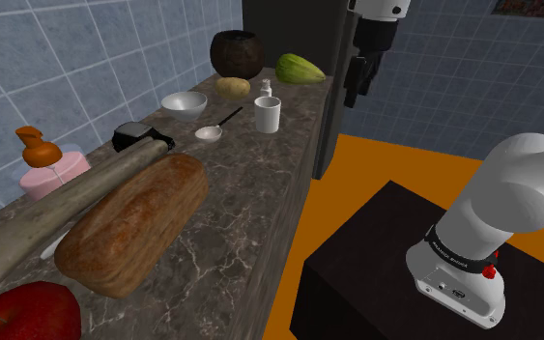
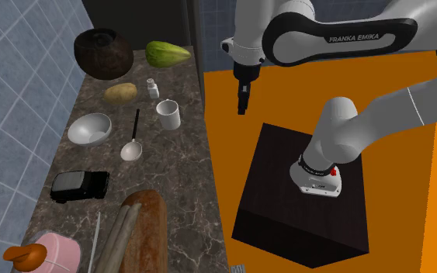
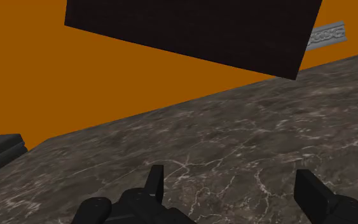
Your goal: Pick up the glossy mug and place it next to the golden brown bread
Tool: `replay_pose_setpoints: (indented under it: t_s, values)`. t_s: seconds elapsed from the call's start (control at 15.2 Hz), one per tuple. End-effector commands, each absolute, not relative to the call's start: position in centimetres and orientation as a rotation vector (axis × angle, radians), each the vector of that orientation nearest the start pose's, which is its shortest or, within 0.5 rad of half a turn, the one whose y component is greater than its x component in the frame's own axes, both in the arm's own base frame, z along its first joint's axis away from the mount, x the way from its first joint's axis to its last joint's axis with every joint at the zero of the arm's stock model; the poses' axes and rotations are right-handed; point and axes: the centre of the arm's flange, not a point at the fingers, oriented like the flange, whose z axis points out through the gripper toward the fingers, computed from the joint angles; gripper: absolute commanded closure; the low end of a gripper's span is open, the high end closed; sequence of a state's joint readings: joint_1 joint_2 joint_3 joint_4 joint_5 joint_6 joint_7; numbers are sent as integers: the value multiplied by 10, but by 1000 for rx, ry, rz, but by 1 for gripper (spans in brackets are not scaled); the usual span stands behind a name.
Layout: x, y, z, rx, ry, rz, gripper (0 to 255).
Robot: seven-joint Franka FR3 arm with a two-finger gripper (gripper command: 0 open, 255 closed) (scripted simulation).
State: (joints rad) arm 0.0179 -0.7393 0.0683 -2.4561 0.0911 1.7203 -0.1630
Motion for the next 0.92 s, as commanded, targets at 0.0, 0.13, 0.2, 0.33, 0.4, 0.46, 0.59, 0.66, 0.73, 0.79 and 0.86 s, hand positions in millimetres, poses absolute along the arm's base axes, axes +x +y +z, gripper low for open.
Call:
replay_pose_setpoints:
  t_s: [0.0, 0.13, 0.2, 0.33, 0.4, 0.46, 0.59, 0.66, 0.73, 0.79, 0.86]
  values:
    - [327, 40, 541, -3079, -337, -7, 0]
    - [348, 46, 530, -3089, -331, -28, 0]
    - [359, 49, 525, -3093, -328, -38, 0]
    - [381, 55, 516, -3102, -323, -59, 0]
    - [392, 58, 511, -3107, -320, -69, 0]
    - [403, 60, 506, -3111, -317, -79, 0]
    - [426, 66, 497, -3120, -311, -100, 0]
    - [437, 68, 492, -3124, -308, -110, 0]
    - [448, 71, 488, -3128, -305, -121, 0]
    - [459, 73, 484, -3133, -302, -131, 0]
    - [471, 76, 479, -3137, -299, -142, 0]
